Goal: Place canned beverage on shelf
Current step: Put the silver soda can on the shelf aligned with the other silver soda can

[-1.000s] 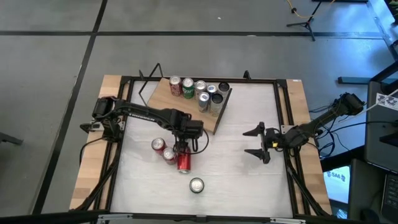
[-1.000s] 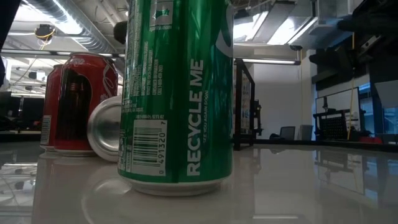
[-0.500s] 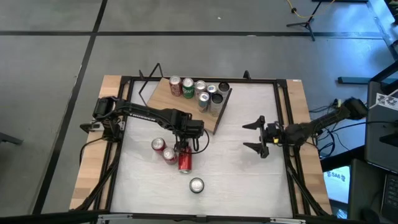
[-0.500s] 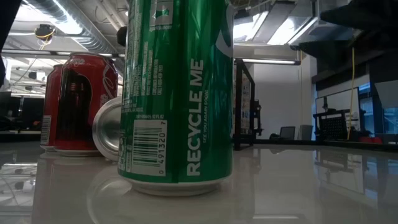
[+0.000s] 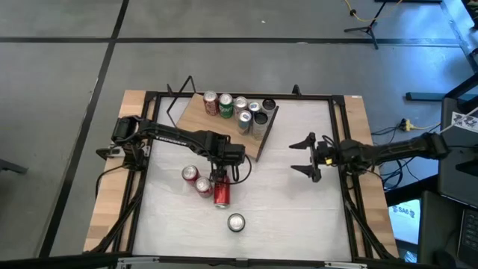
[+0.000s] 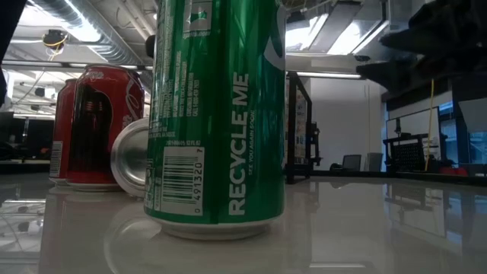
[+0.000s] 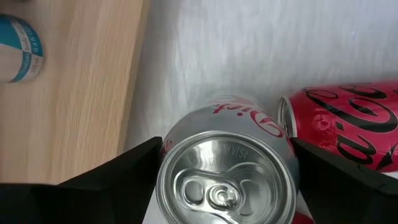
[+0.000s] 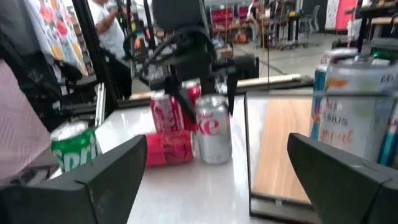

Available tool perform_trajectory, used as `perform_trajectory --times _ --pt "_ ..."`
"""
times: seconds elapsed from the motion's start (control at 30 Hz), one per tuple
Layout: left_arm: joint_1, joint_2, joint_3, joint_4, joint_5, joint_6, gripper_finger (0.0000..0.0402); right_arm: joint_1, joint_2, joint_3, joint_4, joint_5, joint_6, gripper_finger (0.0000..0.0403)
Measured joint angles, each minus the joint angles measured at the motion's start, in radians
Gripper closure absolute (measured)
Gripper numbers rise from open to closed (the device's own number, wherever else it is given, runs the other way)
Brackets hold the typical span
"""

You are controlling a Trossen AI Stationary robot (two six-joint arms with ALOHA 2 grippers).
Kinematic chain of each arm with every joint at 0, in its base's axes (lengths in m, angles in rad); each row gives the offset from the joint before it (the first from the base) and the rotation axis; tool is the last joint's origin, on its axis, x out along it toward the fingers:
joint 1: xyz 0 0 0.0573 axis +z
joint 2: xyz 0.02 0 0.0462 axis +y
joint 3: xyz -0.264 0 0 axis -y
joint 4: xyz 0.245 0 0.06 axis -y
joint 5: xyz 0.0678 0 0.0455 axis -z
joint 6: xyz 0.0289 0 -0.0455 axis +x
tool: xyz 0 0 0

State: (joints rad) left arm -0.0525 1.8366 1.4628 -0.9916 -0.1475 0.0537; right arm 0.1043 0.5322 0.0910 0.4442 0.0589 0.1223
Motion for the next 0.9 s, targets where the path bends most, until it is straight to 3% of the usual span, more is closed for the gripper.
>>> perform_trajectory --times 0.27,0.4,0.63,0.9 --pt "0.000 0.000 0.000 0.004 -0.028 -0.072 0.0069 0.000 -0.102 0.000 -0.134 0.019 0.012 0.0022" --pt "-0.001 0.000 0.000 0.004 -0.120 -0.152 0.0060 0.000 -0.111 0.000 -0.134 0.019 0.012 0.0022" --pt "0.012 -0.002 0.000 0.006 -0.026 -0.133 0.0053 0.000 -0.111 0.000 -0.134 0.019 0.015 0.0022" --pt "0.013 -0.002 0.000 0.008 -0.078 -0.206 0.0053 0.000 -0.110 0.000 -0.134 0.019 0.015 0.0022"
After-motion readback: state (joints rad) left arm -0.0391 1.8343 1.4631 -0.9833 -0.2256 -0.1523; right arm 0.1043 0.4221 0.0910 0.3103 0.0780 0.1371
